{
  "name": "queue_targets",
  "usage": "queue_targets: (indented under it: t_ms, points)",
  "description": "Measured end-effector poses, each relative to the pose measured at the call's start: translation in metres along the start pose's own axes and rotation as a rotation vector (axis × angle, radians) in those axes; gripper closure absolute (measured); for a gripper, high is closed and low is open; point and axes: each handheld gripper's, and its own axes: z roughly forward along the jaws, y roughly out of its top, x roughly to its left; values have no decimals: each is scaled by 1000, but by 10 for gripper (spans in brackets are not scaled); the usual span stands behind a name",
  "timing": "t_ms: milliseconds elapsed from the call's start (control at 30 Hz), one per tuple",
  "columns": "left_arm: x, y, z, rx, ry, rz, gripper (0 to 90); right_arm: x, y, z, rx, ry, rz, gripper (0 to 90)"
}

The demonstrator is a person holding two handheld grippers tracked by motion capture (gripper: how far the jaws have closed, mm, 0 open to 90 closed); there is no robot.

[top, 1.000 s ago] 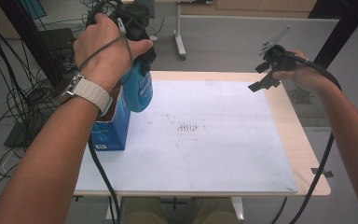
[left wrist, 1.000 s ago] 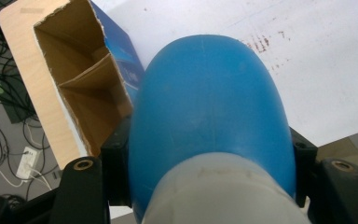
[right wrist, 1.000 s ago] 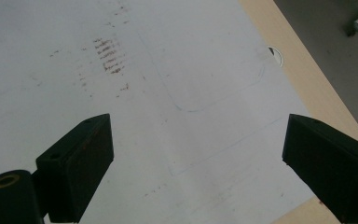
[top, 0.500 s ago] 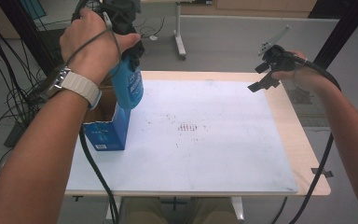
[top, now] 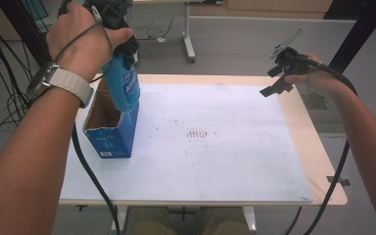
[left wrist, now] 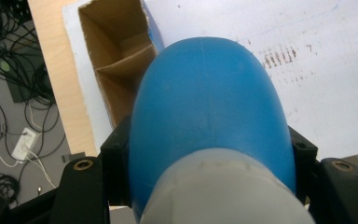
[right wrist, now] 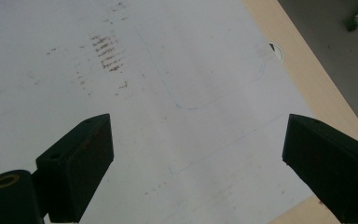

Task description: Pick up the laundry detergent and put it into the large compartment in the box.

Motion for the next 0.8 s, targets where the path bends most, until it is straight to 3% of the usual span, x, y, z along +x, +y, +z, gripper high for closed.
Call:
queue_targets:
  t_ms: [800]
  points:
    - [32,5,3,3,31,-76,381,-2,1,1,10,-4,9,84]
